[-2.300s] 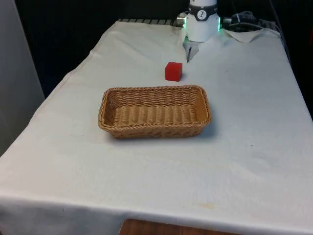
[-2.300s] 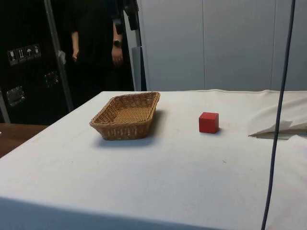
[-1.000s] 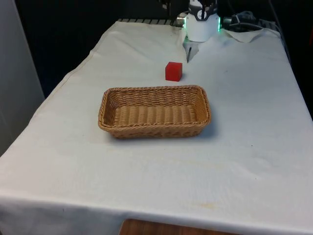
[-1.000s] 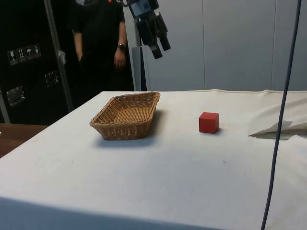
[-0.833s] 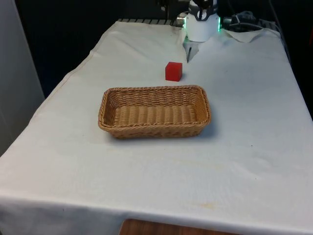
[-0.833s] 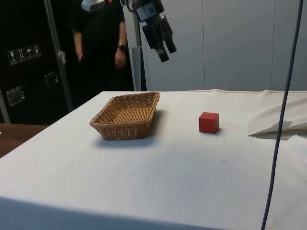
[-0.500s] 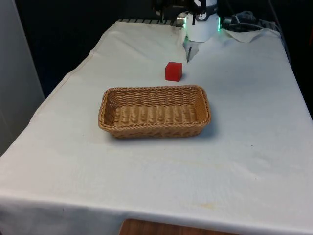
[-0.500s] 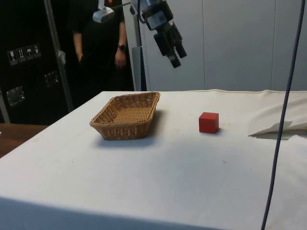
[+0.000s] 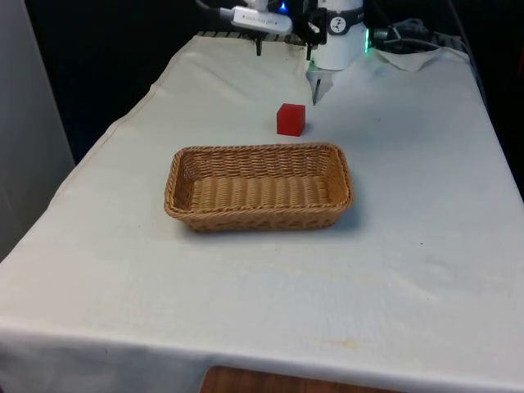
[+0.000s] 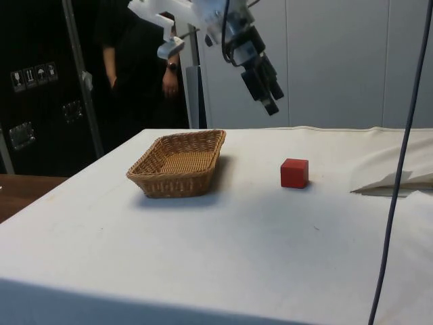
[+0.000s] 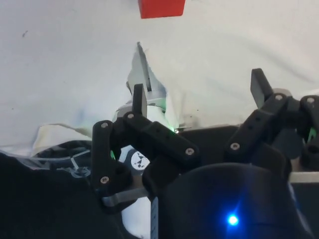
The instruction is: Pick up the cube and place it into the basket.
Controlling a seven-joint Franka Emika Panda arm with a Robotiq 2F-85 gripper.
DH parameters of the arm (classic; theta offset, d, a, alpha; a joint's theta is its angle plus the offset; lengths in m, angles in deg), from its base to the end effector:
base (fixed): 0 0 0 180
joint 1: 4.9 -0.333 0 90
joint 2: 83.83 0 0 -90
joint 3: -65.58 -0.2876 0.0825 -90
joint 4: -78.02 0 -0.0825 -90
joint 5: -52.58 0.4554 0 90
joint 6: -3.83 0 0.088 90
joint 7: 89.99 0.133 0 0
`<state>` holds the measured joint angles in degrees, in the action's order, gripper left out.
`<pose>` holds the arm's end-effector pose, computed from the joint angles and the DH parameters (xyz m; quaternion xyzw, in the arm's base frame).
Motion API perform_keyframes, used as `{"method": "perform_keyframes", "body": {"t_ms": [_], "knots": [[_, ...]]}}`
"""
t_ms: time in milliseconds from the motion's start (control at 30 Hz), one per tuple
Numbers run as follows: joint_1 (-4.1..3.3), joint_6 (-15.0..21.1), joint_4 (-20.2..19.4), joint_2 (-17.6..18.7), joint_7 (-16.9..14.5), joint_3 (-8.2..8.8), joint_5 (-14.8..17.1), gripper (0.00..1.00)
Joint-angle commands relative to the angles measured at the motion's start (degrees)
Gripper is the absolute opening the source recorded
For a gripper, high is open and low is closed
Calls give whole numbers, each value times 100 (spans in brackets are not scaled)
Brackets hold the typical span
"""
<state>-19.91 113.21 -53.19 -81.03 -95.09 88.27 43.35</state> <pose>0.5003 -0.0853 0.2047 0.9742 0.0184 -0.2185 0.0538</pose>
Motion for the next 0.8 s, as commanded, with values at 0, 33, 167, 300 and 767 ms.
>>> {"method": "perform_keyframes", "body": {"t_ms": [0,33,167,300,767], "knots": [[11,126,-74,6,-29,17,-34,100],[11,189,-120,23,-46,34,-40,100],[11,350,-235,80,-92,80,-46,100],[23,693,-395,223,-178,155,-11,100],[17,1392,-819,527,-246,258,195,100]]}}
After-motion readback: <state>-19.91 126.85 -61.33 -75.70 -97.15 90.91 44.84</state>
